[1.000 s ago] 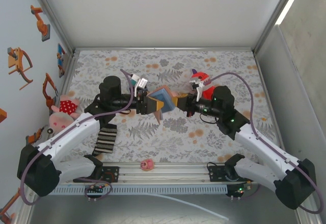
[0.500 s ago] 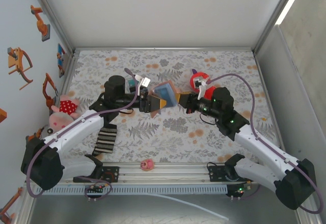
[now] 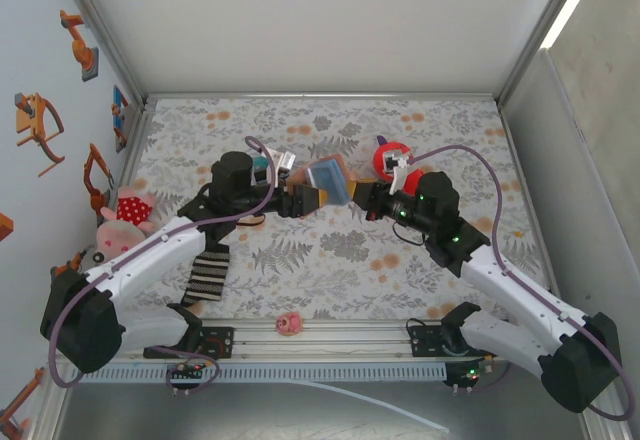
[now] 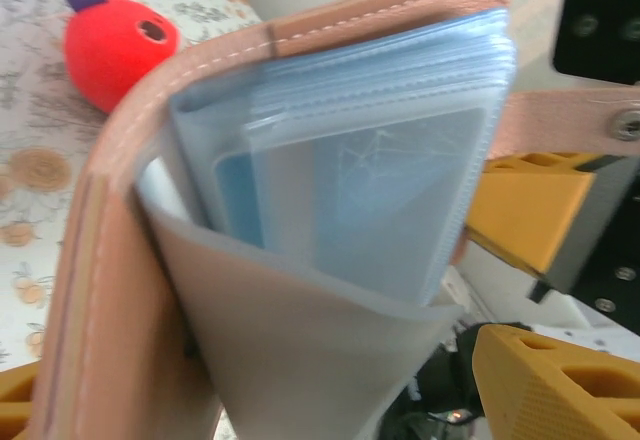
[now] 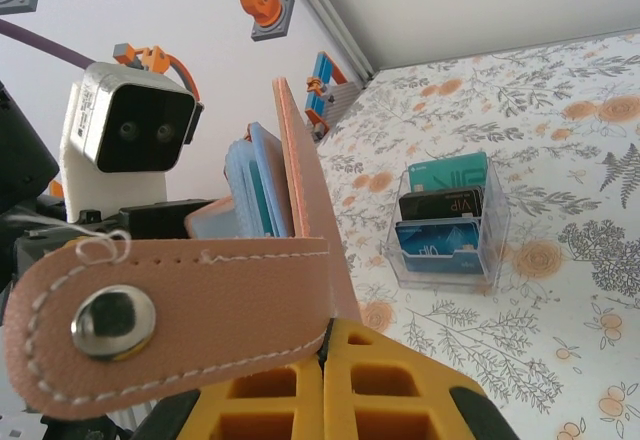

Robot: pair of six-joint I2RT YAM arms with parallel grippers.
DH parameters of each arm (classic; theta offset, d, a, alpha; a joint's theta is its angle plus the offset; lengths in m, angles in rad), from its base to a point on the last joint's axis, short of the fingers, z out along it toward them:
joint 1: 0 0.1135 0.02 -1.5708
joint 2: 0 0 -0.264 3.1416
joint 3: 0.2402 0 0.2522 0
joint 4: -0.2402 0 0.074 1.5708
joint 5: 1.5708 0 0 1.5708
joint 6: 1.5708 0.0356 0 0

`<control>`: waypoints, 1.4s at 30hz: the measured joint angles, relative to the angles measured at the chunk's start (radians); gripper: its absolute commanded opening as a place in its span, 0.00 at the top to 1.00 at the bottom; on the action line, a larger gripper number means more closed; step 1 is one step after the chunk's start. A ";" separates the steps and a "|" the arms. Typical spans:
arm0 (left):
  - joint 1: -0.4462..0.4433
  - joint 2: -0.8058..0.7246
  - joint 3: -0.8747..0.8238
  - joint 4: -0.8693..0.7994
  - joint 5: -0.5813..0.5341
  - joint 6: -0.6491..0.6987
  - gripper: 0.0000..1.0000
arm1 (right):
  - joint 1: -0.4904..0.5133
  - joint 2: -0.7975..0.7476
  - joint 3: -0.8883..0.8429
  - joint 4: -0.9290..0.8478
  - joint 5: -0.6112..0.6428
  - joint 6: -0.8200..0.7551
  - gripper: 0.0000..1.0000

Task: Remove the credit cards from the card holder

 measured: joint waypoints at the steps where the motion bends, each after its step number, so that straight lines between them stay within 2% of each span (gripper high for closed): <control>1: -0.004 0.000 0.002 -0.006 -0.023 0.003 0.23 | 0.000 0.000 0.000 0.000 0.000 0.000 1.00; 3: -0.011 0.000 0.006 -0.016 -0.062 0.010 0.25 | 0.000 0.000 0.000 0.000 -0.001 0.000 1.00; 8: -0.023 0.000 0.017 -0.027 -0.142 0.026 0.48 | 0.000 0.000 0.000 0.000 -0.001 0.000 1.00; 11: -0.022 -0.001 0.018 -0.032 -0.168 0.031 0.58 | 0.000 0.000 0.000 0.000 -0.001 0.000 1.00; 25: -0.022 -0.013 0.018 -0.039 -0.208 0.031 0.91 | 0.000 0.000 0.000 0.000 -0.002 0.000 1.00; 28: -0.022 -0.021 0.018 -0.040 -0.202 0.033 0.99 | 0.000 0.000 0.000 0.000 -0.010 0.000 0.93; 34: -0.019 -0.031 0.017 -0.035 -0.154 0.033 1.00 | 0.000 0.001 0.005 -0.009 -0.036 -0.010 0.79; 42: -0.007 -0.031 0.017 -0.017 -0.073 0.032 1.00 | 0.000 0.001 0.026 -0.039 -0.039 -0.038 0.72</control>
